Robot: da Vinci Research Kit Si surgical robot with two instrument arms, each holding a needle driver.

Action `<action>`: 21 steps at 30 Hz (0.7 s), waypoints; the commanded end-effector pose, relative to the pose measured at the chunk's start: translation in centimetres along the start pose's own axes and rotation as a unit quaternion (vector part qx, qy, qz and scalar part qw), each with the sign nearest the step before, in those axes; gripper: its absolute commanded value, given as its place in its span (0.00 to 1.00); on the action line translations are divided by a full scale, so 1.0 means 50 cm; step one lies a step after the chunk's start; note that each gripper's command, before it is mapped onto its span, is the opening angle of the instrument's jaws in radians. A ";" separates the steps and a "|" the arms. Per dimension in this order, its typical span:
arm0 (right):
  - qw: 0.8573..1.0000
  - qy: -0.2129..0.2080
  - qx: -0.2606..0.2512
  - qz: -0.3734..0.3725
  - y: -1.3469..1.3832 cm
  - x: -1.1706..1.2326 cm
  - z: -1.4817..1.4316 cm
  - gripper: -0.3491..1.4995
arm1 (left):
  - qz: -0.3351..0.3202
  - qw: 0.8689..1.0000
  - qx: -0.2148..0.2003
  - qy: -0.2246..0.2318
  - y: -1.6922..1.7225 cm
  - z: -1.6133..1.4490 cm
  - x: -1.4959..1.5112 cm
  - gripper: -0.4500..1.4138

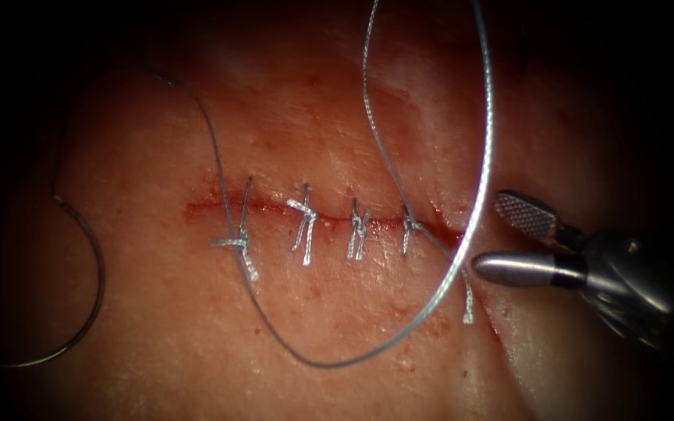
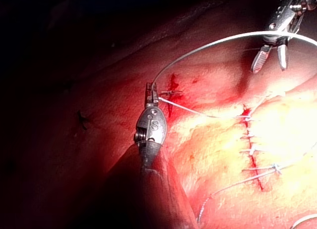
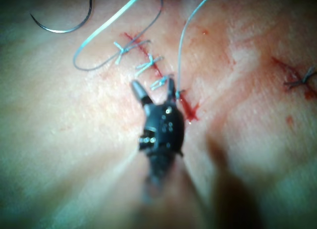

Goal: Wound Closure

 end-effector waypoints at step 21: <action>0.996 -0.047 -0.042 -0.067 0.0104 -0.0095 0.0183 0.93 | 0.000 1.000 -0.003 0.024 -0.0003 0.0016 0.0073 0.00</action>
